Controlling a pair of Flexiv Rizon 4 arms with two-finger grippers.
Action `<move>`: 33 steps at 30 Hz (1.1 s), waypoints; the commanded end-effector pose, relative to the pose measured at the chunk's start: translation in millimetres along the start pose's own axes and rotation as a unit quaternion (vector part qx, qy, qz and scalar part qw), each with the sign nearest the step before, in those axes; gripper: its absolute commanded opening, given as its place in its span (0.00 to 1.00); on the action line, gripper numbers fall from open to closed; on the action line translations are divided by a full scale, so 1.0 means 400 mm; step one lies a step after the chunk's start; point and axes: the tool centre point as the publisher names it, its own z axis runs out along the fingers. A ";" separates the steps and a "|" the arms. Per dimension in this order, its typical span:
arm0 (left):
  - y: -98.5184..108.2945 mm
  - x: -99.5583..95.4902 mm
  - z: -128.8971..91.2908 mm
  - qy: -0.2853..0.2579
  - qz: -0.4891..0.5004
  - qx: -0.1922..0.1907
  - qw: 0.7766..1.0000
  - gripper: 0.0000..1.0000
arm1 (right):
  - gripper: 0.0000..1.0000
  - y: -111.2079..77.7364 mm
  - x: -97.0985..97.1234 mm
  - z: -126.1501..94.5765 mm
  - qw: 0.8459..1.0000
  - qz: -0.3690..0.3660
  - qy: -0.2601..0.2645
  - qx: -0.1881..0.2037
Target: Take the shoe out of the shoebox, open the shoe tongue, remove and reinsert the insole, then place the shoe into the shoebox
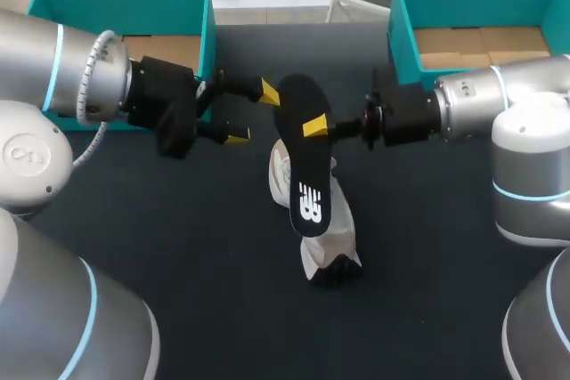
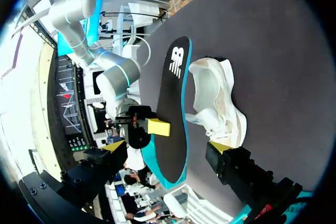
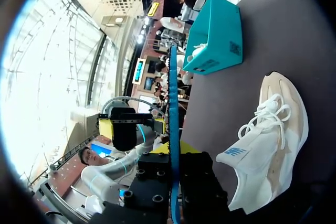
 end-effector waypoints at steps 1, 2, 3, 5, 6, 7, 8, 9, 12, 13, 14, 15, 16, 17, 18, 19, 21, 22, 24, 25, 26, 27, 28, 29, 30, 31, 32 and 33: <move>0.002 0.026 0.018 -0.136 -0.002 0.005 0.991 1.00 | 0.00 -0.006 0.005 0.004 1.000 0.000 -0.002 -0.002; 0.002 0.028 0.022 -0.138 -0.005 0.004 0.990 1.00 | 0.00 -0.007 0.005 0.004 1.000 0.000 -0.002 -0.003; 0.001 0.029 0.025 -0.141 -0.007 0.004 0.990 1.00 | 0.00 -0.009 0.005 0.004 1.000 0.000 -0.002 -0.004; 0.001 0.024 0.030 -0.155 -0.016 0.001 0.988 1.00 | 0.00 -0.011 0.005 0.006 1.000 -0.001 -0.001 -0.005; 0.002 0.020 0.031 -0.162 -0.021 -0.001 0.987 1.00 | 0.00 -0.012 0.005 0.007 1.000 0.000 -0.001 -0.006; 0.003 0.016 0.033 -0.166 -0.025 -0.003 0.986 1.00 | 0.00 -0.013 0.006 0.007 1.000 0.000 -0.001 -0.006; 0.005 0.014 0.037 -0.166 -0.025 -0.003 0.986 1.00 | 0.00 -0.014 0.006 0.008 1.000 0.000 -0.001 -0.007; 0.005 0.013 0.041 -0.171 -0.025 -0.008 0.985 1.00 | 0.00 -0.015 0.006 0.009 1.000 0.000 -0.001 -0.008; 0.003 0.010 0.054 -0.172 -0.033 -0.004 0.985 1.00 | 0.00 -0.016 0.009 0.011 1.000 -0.001 0.001 -0.011; 0.000 0.011 0.059 -0.171 -0.035 -0.002 0.985 1.00 | 0.00 -0.017 0.010 0.011 1.000 -0.001 0.002 -0.012; -0.001 0.014 0.065 -0.171 -0.035 -0.002 0.985 1.00 | 0.00 -0.017 0.012 0.012 1.000 0.000 0.002 -0.012; -0.003 0.017 0.071 -0.168 -0.038 0.000 0.985 1.00 | 0.00 -0.018 0.014 0.013 1.000 0.002 0.005 -0.015; -0.005 0.020 0.076 -0.166 -0.037 0.001 0.985 1.00 | 0.00 -0.019 0.016 0.014 1.000 0.004 0.007 -0.018; -0.007 0.021 0.079 -0.166 -0.036 0.002 0.986 1.00 | 0.00 -0.020 0.018 0.015 1.000 0.005 0.007 -0.018; -0.009 0.022 0.082 -0.165 -0.036 0.002 0.986 1.00 | 0.00 -0.021 0.020 0.016 1.000 0.005 0.009 -0.018; -0.010 0.023 0.084 -0.165 -0.036 0.002 0.986 1.00 | 0.00 -0.023 0.023 0.016 1.000 0.008 0.010 -0.020; -0.009 0.026 0.090 -0.169 -0.039 -0.001 0.985 1.00 | 0.00 -0.025 0.028 0.018 0.999 0.009 0.017 -0.031; -0.007 0.028 0.094 -0.173 -0.039 -0.003 0.984 1.00 | 0.00 -0.028 0.031 0.019 0.999 0.011 0.017 -0.032; 0.000 0.029 0.102 -0.180 -0.040 -0.011 0.983 1.00 | 0.00 -0.033 0.037 0.024 0.999 0.012 0.025 -0.038; 0.003 0.029 0.106 -0.182 -0.040 -0.012 0.982 1.00 | 0.00 -0.036 0.038 0.026 0.999 0.013 0.025 -0.038; 0.006 0.027 0.109 -0.185 -0.039 -0.014 0.982 1.00 | 0.00 -0.039 0.038 0.029 0.999 0.013 0.033 -0.038; 0.008 0.025 0.112 -0.189 -0.044 -0.016 0.981 0.95 | 0.00 -0.042 0.039 0.031 0.998 0.017 0.035 -0.041; 0.010 0.023 0.115 -0.193 -0.046 -0.018 0.980 0.92 | 0.00 -0.045 0.038 0.035 0.998 0.021 0.038 -0.035; 0.011 0.022 0.117 -0.194 -0.045 -0.020 0.980 0.82 | 0.00 -0.046 0.039 0.037 0.998 0.024 0.042 -0.036; 0.012 0.020 0.119 -0.195 -0.045 -0.021 0.979 0.78 | 0.00 -0.049 0.039 0.040 0.998 0.024 0.047 -0.034; 0.012 0.019 0.121 -0.197 -0.046 -0.021 0.979 0.72 | 0.00 -0.051 0.040 0.043 0.998 0.025 0.054 -0.032; 0.012 0.018 0.123 -0.197 -0.046 -0.021 0.979 0.63 | 0.00 -0.053 0.041 0.045 0.997 0.029 0.058 -0.034; 0.012 0.018 0.126 -0.198 -0.046 -0.021 0.979 0.62 | 0.00 -0.055 0.042 0.046 0.997 0.030 0.058 -0.033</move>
